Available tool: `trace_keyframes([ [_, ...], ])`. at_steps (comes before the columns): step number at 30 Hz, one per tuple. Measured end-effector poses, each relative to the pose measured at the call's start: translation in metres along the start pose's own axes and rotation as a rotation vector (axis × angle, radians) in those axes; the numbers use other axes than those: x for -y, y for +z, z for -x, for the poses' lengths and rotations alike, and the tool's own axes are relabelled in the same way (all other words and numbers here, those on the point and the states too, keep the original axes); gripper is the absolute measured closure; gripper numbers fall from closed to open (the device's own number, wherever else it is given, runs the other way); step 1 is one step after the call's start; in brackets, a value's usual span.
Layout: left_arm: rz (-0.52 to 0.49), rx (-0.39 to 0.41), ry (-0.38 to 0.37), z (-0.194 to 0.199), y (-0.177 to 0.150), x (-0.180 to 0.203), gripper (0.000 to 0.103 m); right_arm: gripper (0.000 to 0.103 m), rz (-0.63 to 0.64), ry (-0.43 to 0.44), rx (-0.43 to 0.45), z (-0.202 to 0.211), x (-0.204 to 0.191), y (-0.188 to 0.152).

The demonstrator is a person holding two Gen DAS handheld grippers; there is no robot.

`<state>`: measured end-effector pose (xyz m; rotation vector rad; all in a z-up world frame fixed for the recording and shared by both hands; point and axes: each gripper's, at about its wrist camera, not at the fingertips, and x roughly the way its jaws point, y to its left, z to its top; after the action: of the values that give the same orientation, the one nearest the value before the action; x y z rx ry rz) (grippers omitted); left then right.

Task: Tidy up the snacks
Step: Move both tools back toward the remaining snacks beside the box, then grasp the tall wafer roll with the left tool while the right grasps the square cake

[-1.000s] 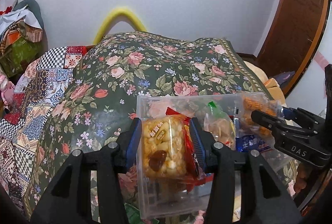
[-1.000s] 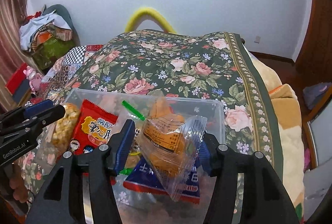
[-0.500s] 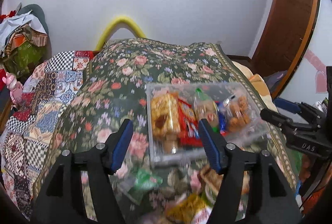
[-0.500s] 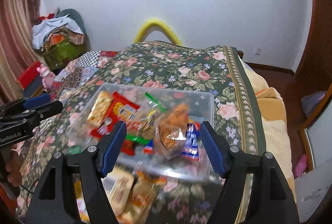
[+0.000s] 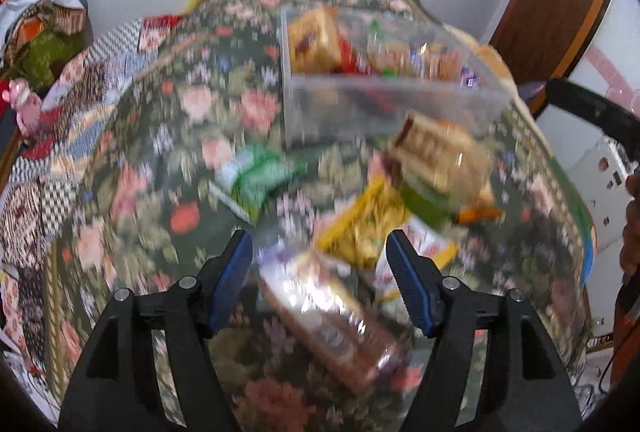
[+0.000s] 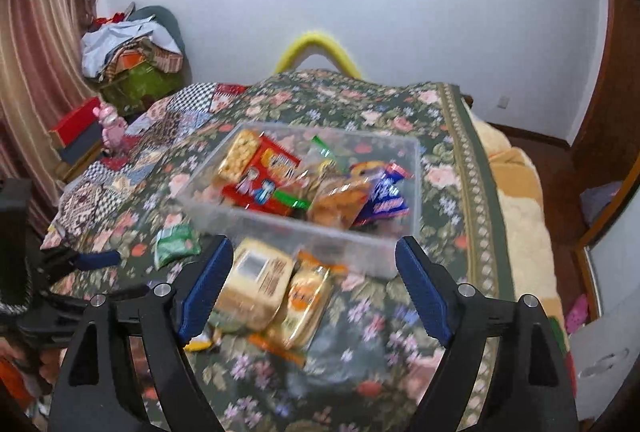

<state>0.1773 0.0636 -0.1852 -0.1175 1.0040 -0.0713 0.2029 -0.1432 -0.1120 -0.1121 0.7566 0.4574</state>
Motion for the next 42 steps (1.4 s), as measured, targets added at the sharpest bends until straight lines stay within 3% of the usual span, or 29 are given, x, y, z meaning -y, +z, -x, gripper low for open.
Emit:
trace_keyframes([
  [7, 0.045, -0.064, -0.018, -0.020, -0.033, -0.007, 0.034, 0.022, -0.022, 0.065, -0.087, -0.024, -0.015, -0.014],
  [10, 0.087, -0.057, -0.038, -0.024, -0.040, -0.016, 0.033, 0.022, -0.033, 0.086, -0.122, -0.035, -0.021, -0.020],
  [16, 0.096, -0.027, -0.006, -0.023, -0.043, -0.034, 0.034, 0.022, -0.038, 0.102, -0.167, -0.055, -0.027, -0.023],
  [20, 0.066, 0.001, 0.034, -0.022, -0.044, -0.036, 0.046, 0.023, -0.065, 0.118, -0.193, -0.068, -0.026, -0.024],
  [22, 0.062, 0.016, 0.053, -0.022, -0.044, -0.039, 0.054, 0.027, -0.075, 0.124, -0.203, -0.072, -0.025, -0.024],
  [24, 0.058, 0.029, 0.059, -0.023, -0.042, -0.039, 0.055, 0.036, -0.080, 0.138, -0.217, -0.078, -0.026, -0.026],
  [30, 0.045, 0.051, 0.060, -0.019, -0.037, -0.035, 0.057, 0.049, -0.096, 0.141, -0.199, -0.077, -0.023, -0.027],
  [40, 0.055, 0.150, 0.033, 0.020, -0.010, -0.029, 0.061, 0.050, -0.085, 0.124, -0.134, -0.051, -0.014, -0.024],
  [42, 0.051, 0.169, 0.032, 0.026, -0.004, -0.026, 0.072, 0.050, -0.080, 0.116, -0.112, -0.043, -0.012, -0.021],
])
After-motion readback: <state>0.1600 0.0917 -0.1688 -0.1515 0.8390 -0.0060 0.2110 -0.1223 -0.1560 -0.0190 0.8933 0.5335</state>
